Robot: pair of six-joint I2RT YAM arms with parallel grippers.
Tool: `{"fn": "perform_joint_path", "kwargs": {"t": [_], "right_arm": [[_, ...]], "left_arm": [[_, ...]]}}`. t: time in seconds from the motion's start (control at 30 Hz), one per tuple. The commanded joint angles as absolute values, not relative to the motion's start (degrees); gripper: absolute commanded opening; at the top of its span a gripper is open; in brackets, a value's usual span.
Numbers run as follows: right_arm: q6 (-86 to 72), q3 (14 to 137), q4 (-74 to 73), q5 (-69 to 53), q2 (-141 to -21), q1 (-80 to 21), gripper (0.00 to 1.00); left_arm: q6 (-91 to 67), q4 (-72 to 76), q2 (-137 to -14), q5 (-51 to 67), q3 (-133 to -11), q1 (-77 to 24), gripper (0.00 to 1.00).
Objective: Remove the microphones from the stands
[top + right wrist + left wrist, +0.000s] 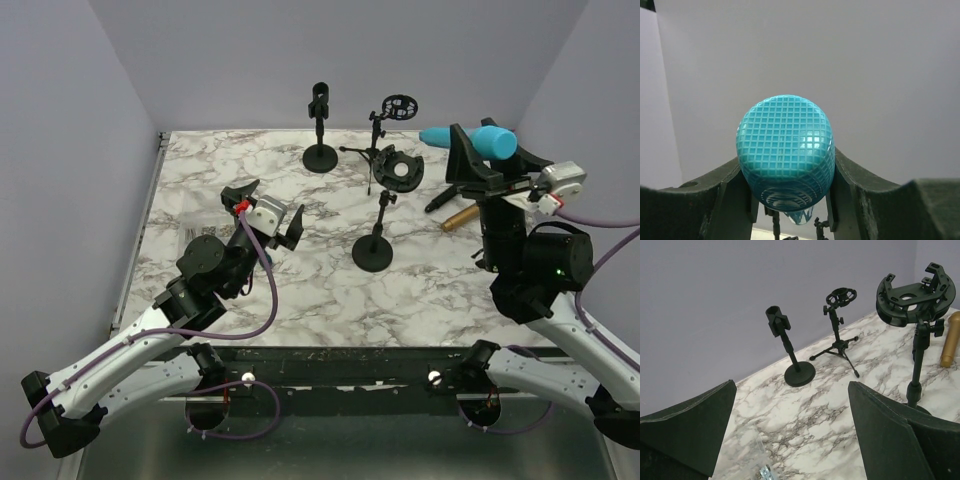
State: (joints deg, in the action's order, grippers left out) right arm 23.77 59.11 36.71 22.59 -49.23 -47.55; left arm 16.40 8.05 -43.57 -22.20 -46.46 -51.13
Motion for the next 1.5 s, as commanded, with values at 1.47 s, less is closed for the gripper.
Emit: {"fn": "perform_joint_path", "kwargs": {"t": [1.47], "right_arm": [[-37.76,52.43,-13.68,1.49,-81.41,15.86,0.01]], "left_arm": [[15.29,8.09,-43.24,-20.48,-46.94,-53.96,0.99]]}}
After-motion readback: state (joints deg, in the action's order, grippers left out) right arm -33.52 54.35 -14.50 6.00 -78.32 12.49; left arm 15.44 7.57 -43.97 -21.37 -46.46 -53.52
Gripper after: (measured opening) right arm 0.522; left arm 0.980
